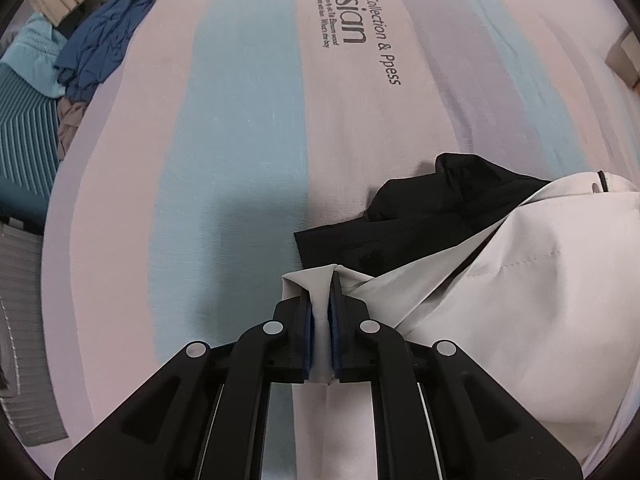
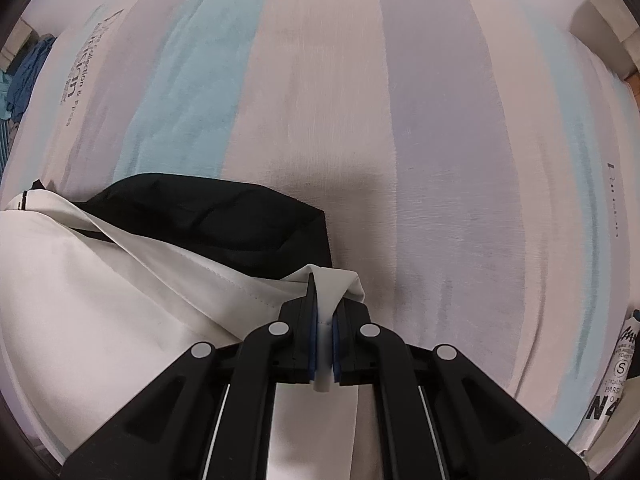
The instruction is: Fold large clothes
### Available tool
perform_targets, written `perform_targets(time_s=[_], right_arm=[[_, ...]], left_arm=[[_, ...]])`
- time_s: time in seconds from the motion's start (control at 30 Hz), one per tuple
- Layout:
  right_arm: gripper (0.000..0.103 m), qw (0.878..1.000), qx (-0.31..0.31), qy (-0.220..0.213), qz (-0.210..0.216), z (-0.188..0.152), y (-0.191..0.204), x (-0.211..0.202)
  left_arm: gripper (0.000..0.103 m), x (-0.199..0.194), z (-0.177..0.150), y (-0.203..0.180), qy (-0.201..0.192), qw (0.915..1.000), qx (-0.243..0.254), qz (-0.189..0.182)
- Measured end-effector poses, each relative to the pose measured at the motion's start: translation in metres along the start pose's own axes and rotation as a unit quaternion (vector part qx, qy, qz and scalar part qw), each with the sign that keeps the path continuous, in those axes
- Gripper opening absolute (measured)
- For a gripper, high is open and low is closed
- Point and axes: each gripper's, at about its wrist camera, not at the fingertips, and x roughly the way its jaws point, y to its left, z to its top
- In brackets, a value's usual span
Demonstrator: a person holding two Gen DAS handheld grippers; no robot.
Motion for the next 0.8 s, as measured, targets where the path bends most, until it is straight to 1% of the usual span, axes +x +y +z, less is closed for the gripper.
perform_targets(time_s=[0.2, 0.33, 0.4, 0.53, 0.57, 0.6, 0.63, 0.67, 0.7, 0.73, 0.77, 0.8], right_arm=[[0.004, 1.0, 0.003, -0.006, -0.007, -0.001, 0.003, 0.008], [0.005, 1.0, -0.004, -0.007, -0.011, -0.001, 0.006, 0.012], [0.005, 1.0, -0.001, -0.003, -0.009, -0.001, 0.006, 0.014], [0.006, 1.0, 0.012, -0.005, 0.003, 0.001, 0.001, 0.012], [0.006, 1.0, 0.012, -0.007, 0.003, 0.001, 0.001, 0.011], [0.006, 1.0, 0.012, -0.009, 0.004, 0.001, 0.0, 0.01], [0.007, 1.0, 0.015, -0.011, 0.006, 0.0, -0.001, 0.009], [0.015, 1.0, 0.019, -0.014, 0.01, -0.001, -0.003, 0.007], [0.031, 0.999, 0.024, -0.02, 0.016, -0.001, -0.005, 0.003], [0.042, 0.999, 0.031, -0.034, 0.022, -0.002, -0.008, -0.003], [0.063, 0.998, 0.035, -0.049, 0.015, -0.001, -0.011, -0.009], [0.068, 0.997, 0.038, -0.062, 0.01, 0.0, -0.012, -0.015]], left_arm=[[0.007, 0.009, -0.003, -0.002, -0.009, 1.0, -0.002, 0.004], [0.009, 0.011, -0.003, 0.0, -0.01, 0.9998, -0.015, 0.0], [0.009, 0.011, -0.002, 0.001, -0.013, 0.9996, -0.023, -0.005], [0.011, 0.01, -0.004, 0.0, -0.021, 0.9995, -0.024, 0.0], [0.012, 0.008, -0.004, 0.0, -0.024, 0.9994, -0.024, 0.0], [0.017, 0.007, -0.005, 0.0, -0.026, 0.9994, -0.022, 0.002], [0.023, 0.006, -0.005, -0.001, -0.027, 0.9994, -0.019, 0.014], [0.043, 0.005, -0.004, 0.0, -0.03, 0.999, -0.019, 0.027], [0.056, 0.0, -0.003, 0.003, -0.041, 0.9983, -0.028, 0.03], [0.061, -0.003, -0.001, 0.006, -0.047, 0.9979, -0.035, 0.028], [0.07, -0.007, 0.001, 0.008, -0.052, 0.9975, -0.04, 0.027], [0.071, -0.012, 0.004, 0.009, -0.06, 0.997, -0.041, 0.029]])
